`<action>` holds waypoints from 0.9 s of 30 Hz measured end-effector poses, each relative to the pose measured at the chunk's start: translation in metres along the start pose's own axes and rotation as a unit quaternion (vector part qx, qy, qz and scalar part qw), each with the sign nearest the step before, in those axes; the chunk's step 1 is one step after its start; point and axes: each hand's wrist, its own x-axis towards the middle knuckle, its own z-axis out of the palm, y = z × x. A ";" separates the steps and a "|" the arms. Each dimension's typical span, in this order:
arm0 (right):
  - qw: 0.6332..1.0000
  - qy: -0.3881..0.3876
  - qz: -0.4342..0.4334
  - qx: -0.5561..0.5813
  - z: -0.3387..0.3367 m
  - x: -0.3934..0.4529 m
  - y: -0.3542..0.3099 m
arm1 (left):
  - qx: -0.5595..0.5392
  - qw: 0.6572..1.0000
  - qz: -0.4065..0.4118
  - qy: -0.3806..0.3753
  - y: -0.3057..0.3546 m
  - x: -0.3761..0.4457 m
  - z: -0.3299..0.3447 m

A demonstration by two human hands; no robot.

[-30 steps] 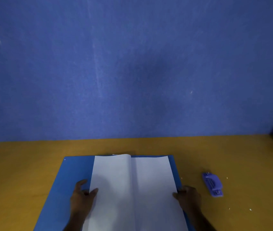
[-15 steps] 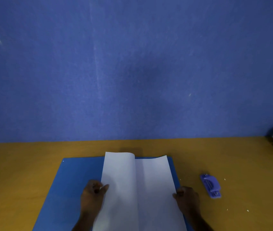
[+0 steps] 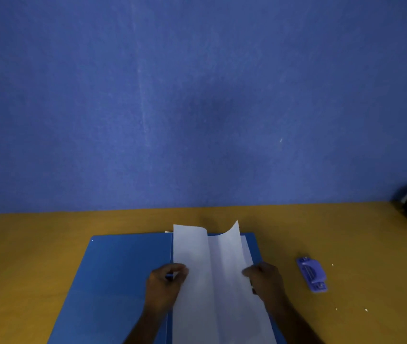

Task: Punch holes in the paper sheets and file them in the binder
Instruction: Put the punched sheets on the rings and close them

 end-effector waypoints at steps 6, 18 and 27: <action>0.992 -0.059 -0.037 0.106 0.027 -0.030 -0.045 | -0.083 0.996 -0.034 -0.005 0.023 -0.008 0.004; 0.987 -0.111 -0.114 0.002 0.076 -0.040 -0.040 | -0.010 0.999 -0.042 0.016 0.014 0.000 -0.017; 0.987 0.056 -0.029 -0.146 0.026 0.002 0.043 | 0.009 0.992 -0.090 0.087 -0.029 0.019 -0.053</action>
